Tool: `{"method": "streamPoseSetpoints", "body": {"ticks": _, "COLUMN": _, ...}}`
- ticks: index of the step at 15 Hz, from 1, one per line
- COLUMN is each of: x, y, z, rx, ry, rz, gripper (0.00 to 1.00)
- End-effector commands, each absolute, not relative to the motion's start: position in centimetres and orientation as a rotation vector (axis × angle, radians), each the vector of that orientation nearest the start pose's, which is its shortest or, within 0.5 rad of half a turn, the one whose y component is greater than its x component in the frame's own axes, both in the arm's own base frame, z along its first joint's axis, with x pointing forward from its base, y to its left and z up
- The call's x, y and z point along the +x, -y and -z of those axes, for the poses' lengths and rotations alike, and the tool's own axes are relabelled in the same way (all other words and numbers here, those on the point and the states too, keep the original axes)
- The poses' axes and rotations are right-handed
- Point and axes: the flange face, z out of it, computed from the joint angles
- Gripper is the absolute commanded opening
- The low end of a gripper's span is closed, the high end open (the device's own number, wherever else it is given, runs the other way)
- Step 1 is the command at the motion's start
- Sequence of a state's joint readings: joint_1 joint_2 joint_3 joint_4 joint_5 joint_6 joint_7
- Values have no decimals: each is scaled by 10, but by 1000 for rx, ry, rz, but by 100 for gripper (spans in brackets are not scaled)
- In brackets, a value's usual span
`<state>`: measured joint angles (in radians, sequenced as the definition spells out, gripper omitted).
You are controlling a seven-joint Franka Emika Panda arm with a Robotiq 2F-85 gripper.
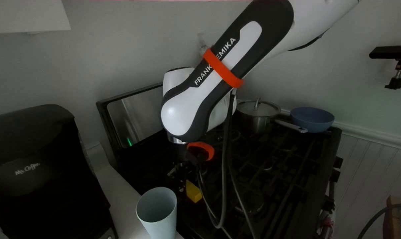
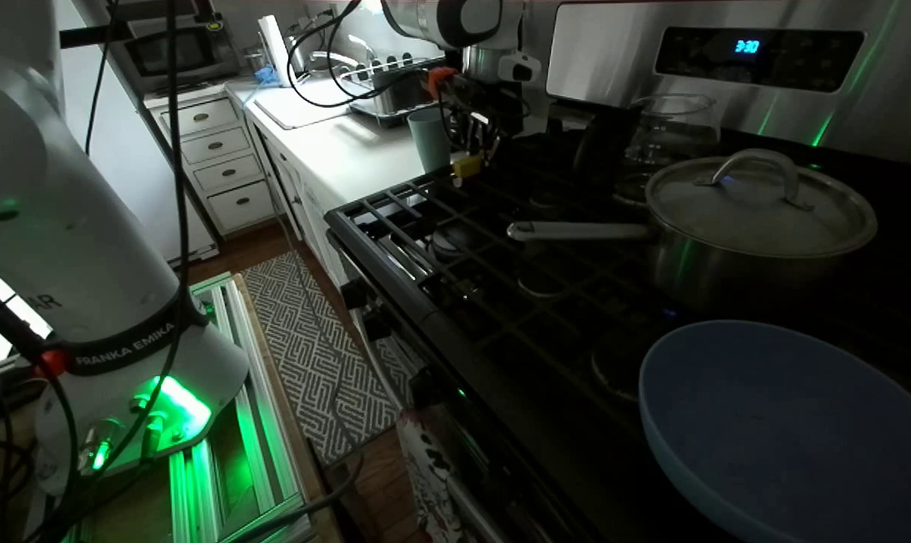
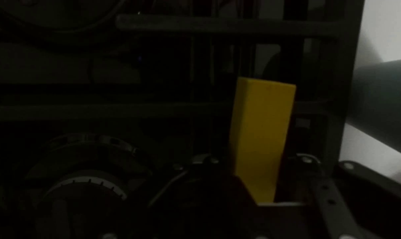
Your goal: Pick up the yellow bar on top of the stove plate and move it into the light blue bowl on the right front plate of the stove
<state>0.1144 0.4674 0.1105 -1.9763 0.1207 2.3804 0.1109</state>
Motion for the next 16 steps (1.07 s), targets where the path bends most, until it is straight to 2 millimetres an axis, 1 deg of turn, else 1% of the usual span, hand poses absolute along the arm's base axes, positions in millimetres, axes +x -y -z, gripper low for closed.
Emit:
{"method": "streamPoseSetpoints", "body": {"ticks": 1, "x": 583, "y": -142, "z": -248, "rx": -3070, "ry": 34, "rz": -152, "gripper": 9}}
{"method": "streamPoseSetpoints", "body": {"ticks": 2, "x": 581, "y": -145, "z": -251, "rx": -3076, "ry": 48, "rz": -156, "gripper": 6}}
{"method": "streamPoseSetpoints", "body": {"ticks": 4, "x": 575, "y": -151, "z": -267, "rx": -3092, "ry": 86, "rz": -145, "gripper": 8}}
{"method": "streamPoseSetpoints", "body": {"ticks": 5, "x": 571, "y": -152, "z": -278, "rx": -3106, "ry": 99, "rz": -127, "gripper": 8}}
{"method": "streamPoseSetpoints", "body": {"ticks": 7, "x": 560, "y": -147, "z": -307, "rx": -3161, "ry": 98, "rz": -43, "gripper": 8}}
{"method": "streamPoseSetpoints", "body": {"ticks": 8, "x": 554, "y": -139, "z": -327, "rx": -3190, "ry": 65, "rz": 51, "gripper": 8}}
{"method": "streamPoseSetpoints", "body": {"ticks": 11, "x": 534, "y": -104, "z": -376, "rx": -3207, "ry": -104, "rz": 253, "gripper": 8}}
{"method": "streamPoseSetpoints", "body": {"ticks": 13, "x": 516, "y": -73, "z": -400, "rx": -3190, "ry": -231, "rz": 365, "gripper": 8}}
{"method": "streamPoseSetpoints", "body": {"ticks": 14, "x": 503, "y": -57, "z": -408, "rx": -3153, "ry": -307, "rz": 410, "gripper": 8}}
{"method": "streamPoseSetpoints", "body": {"ticks": 15, "x": 538, "y": -80, "z": -395, "rx": -3181, "ry": -200, "rz": 310, "gripper": 31}}
{"method": "streamPoseSetpoints", "body": {"ticks": 16, "x": 528, "y": -66, "z": -404, "rx": -3169, "ry": -245, "rz": 348, "gripper": 31}}
